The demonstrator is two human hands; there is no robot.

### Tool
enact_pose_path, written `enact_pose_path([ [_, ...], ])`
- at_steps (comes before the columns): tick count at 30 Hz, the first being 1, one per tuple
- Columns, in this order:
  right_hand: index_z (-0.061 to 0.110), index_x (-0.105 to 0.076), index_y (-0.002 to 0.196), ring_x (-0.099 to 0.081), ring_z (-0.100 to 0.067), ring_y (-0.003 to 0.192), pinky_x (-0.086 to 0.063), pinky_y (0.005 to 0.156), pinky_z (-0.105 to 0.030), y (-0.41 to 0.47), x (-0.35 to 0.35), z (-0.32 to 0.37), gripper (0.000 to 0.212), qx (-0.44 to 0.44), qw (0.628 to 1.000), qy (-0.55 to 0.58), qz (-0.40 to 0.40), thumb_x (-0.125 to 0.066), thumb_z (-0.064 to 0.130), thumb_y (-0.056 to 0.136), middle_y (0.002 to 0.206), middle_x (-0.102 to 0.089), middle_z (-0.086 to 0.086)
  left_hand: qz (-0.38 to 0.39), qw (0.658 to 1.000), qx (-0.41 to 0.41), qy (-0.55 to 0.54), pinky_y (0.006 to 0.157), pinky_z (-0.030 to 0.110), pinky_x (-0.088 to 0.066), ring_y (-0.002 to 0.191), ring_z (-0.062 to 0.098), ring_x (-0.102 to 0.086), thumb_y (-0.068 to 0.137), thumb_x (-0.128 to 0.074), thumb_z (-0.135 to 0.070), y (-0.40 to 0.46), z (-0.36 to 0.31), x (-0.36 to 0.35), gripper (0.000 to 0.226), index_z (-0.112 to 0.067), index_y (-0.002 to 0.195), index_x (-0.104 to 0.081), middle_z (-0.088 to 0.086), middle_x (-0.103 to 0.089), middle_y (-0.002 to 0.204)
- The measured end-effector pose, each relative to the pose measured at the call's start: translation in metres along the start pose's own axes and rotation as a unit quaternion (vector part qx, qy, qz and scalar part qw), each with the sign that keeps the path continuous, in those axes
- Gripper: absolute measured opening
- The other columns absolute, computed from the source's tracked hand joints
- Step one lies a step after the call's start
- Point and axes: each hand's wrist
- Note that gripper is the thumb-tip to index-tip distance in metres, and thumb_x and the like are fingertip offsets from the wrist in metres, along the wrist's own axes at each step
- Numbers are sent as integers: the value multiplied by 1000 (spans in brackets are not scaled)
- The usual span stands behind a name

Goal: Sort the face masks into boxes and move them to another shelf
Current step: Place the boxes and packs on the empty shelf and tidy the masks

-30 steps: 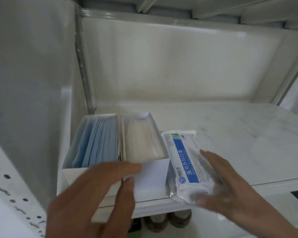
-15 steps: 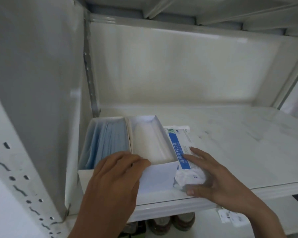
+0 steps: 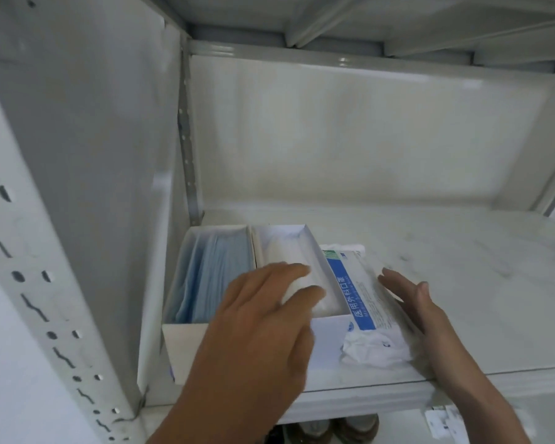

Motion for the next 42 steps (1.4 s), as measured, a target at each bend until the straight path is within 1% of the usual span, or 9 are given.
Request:
enact_pose_path([
  [5, 62, -54, 127, -61, 6, 117, -44, 98, -29, 0, -1, -1, 62, 5, 999, -30, 20, -22, 90, 82, 126, -63, 34, 181, 982, 46, -5, 105, 33, -49, 120, 9, -58, 109, -37, -35, 34, -8, -6, 30, -35, 137, -49, -15, -60, 137],
  [10, 64, -52, 129, -59, 11, 115, -43, 95, -25, 1, 2, -5, 66, 19, 997, -74, 16, -19, 93, 80, 124, -61, 40, 141, 987, 38, 73, 84, 26, -41, 94, 9, -52, 107, -37, -34, 34, -4, -6, 31, -37, 137, -45, -12, -62, 108],
  [15, 61, -54, 129, -61, 9, 114, -43, 96, -26, 1, 1, -5, 63, 13, 997, -69, 11, -22, 89, 83, 124, -65, 34, 188, 974, 28, 121, 91, 42, -45, 79, 16, -56, 104, -31, -37, 60, -4, -17, 37, -31, 136, -48, -6, -69, 103],
  [19, 63, -50, 131, -49, 22, 118, -37, 101, -18, 0, 0, -8, 63, 8, 993, -114, 1, -19, 90, 83, 126, -54, 47, 226, 968, 55, 94, 99, 41, -40, 77, 11, -62, 100, -30, -37, 54, 7, -14, 40, -33, 125, -60, -9, -74, 95],
  [27, 62, -52, 130, -47, 26, 115, -34, 92, -9, 0, -1, -4, 63, 14, 993, -115, -12, -20, 88, 82, 123, -53, 51, 293, 951, 41, 95, 88, 43, -37, 72, 15, -53, 100, -34, -40, 69, 20, -24, 43, -41, 143, -32, -10, -72, 115],
  [31, 60, -55, 128, -49, 24, 115, -35, 93, -10, 0, 0, -6, 60, 19, 994, -105, -13, -23, 85, 84, 123, -55, 49, 341, 935, 43, 83, 93, 42, -33, 67, 6, -46, 95, -30, -36, 72, 23, -19, 38, -42, 128, -50, -13, -60, 92],
  [35, 58, -59, 125, -53, 21, 114, -38, 89, -7, 0, -2, -3, 54, 21, 996, -88, -17, -26, 79, 87, 121, -60, 44, 314, 943, 70, 85, 78, 39, -31, 68, 9, -53, 97, -34, -49, 81, 23, -25, 29, -31, 84, -53, -12, -57, 76],
  [39, 57, -61, 123, -53, 23, 112, -37, 88, -7, -1, -2, -1, 51, 16, 997, -80, -18, -27, 75, 88, 118, -60, 46, 259, 954, 137, 67, 78, 37, -48, 81, 22, -63, 94, -55, -37, 83, 24, -33, 19, -24, 84, -65, 0, -66, 85],
  [42, 53, -61, 126, -50, 25, 114, -36, 90, -9, -1, -1, -3, 56, 14, 997, -79, -21, -28, 77, 87, 119, -58, 48, 175, 961, 212, -17, 72, 34, -55, 82, 16, -63, 88, -64, -31, 78, 24, -31, 10, -24, 82, -67, -2, -67, 84],
])
Point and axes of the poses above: each hand's wrist, its own y-axis towards the middle knuckle, its own x-axis out of the back of the hand, z = x × y
